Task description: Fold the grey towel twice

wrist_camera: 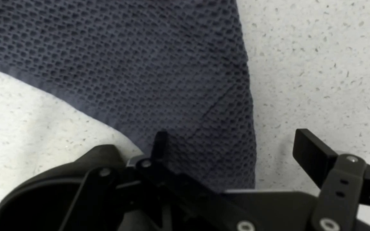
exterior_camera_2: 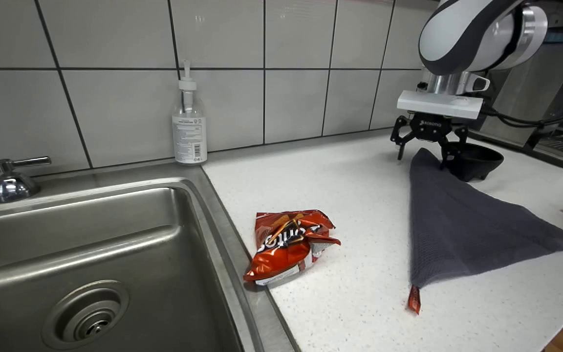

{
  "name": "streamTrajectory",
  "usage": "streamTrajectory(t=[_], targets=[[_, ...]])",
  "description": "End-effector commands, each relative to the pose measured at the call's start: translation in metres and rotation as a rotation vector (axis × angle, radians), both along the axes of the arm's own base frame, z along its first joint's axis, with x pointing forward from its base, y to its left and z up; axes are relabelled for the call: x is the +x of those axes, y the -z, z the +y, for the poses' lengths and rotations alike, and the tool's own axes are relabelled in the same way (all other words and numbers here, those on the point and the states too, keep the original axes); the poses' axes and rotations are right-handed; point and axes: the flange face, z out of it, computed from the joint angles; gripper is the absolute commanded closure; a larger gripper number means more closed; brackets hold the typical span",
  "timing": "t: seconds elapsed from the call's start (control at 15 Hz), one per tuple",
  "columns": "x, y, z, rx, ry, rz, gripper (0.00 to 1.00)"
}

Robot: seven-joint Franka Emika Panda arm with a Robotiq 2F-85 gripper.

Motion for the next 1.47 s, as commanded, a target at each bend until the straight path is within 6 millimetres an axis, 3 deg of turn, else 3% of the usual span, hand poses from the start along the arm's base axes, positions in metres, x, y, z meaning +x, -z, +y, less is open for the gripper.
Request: streamTrajectory(t=[0.0,0.73,1.4], targets=[[0.008,-0.002,-0.009,-0.018,0.019,-0.007,0.0],[0.013,0.011,-0.008,-0.057,0.022,-0.012,0.0],[0.021,0.006,-0.015,-0.07,0.038,-0.036,0.0]])
